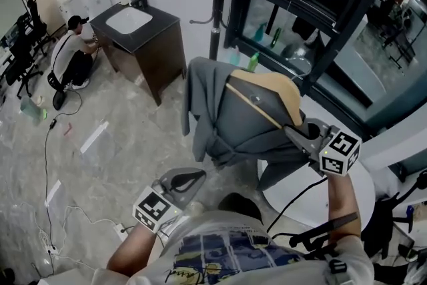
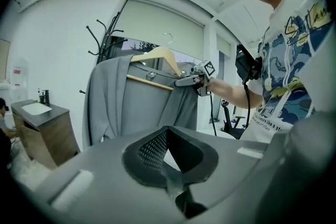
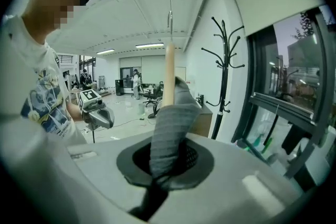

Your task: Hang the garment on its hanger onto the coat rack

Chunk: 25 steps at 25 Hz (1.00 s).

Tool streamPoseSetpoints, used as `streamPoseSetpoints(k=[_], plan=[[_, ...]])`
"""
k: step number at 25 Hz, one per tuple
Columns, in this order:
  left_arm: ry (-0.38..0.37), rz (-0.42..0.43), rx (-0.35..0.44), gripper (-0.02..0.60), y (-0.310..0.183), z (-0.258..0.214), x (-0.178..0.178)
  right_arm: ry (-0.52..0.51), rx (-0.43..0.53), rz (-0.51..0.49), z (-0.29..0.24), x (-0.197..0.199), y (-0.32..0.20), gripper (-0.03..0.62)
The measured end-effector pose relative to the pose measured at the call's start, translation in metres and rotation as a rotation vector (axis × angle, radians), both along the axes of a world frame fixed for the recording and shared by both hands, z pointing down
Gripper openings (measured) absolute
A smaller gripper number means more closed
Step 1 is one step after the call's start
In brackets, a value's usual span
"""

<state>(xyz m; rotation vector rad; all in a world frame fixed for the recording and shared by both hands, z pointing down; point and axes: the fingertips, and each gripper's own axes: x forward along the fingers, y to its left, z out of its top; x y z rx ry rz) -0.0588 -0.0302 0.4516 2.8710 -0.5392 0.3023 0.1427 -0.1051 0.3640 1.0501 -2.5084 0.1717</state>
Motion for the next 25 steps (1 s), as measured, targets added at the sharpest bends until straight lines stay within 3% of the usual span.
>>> streamPoseSetpoints(k=[7, 17, 25], plan=[[0.023, -0.069, -0.002, 0.003, -0.067, -0.005, -0.004, 0.029, 0.055, -0.120, -0.049, -0.009, -0.140, 0.006], [0.020, -0.213, 0.014, 0.003, -0.168, -0.018, 0.010, 0.055, 0.022, -0.293, -0.068, -0.023, -0.319, 0.008], [0.012, -0.277, 0.001, 0.003, -0.228, -0.019, 0.027, 0.097, -0.019, -0.332, -0.061, -0.014, -0.423, 0.008]])
